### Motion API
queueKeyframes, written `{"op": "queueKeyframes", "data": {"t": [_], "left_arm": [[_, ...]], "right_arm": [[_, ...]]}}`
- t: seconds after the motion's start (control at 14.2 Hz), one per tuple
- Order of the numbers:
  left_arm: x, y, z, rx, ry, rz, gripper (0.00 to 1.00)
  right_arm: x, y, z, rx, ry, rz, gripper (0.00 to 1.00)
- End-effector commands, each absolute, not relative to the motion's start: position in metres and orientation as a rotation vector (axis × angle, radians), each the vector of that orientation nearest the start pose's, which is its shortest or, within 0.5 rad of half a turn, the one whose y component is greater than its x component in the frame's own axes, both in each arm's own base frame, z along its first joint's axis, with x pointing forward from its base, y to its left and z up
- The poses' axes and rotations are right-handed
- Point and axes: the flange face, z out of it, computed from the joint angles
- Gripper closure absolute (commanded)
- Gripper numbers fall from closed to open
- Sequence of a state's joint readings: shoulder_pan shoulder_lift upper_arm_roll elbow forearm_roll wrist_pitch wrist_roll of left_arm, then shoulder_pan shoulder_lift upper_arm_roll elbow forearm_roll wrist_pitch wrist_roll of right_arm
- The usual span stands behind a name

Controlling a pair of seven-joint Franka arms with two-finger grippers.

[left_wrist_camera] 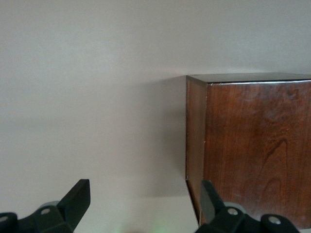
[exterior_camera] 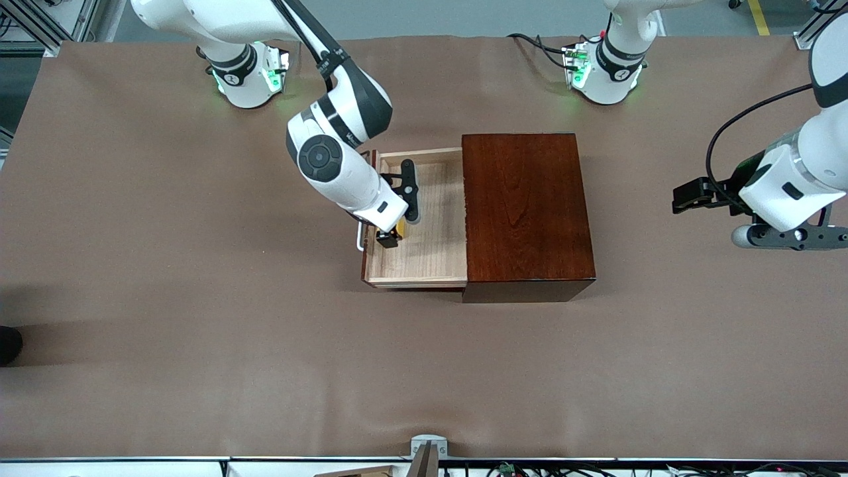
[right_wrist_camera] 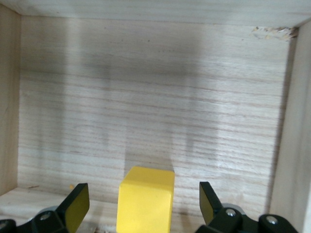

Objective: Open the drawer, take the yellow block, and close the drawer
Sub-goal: 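Grasp the yellow cube with the right gripper and lift it out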

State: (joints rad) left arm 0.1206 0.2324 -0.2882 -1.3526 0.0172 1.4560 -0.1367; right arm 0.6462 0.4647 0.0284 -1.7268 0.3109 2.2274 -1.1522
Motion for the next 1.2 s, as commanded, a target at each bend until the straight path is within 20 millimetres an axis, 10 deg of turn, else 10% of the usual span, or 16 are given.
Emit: {"op": "queueKeyframes", "data": {"t": [0.0,0.49,0.63,0.7,1.13], "left_arm": [[0.587,-0.073,0.583,-3.155,0.006,0.178,0.00],[0.565,-0.050,0.582,-3.135,-0.050,0.081,0.00],[0.567,-0.047,0.585,-3.138,-0.055,0.070,0.00],[0.569,-0.048,0.587,-3.138,-0.050,0.060,0.00],[0.571,-0.046,0.602,-3.141,-0.058,0.014,0.00]], "right_arm": [[0.518,0.425,0.312,2.339,2.449,0.158,0.00],[0.516,0.423,0.287,2.349,2.442,0.096,0.00],[0.515,0.422,0.285,2.360,2.424,0.091,0.82],[0.515,0.422,0.284,2.358,2.417,0.084,1.00],[0.501,0.438,0.327,2.463,2.257,0.106,1.00]]}}
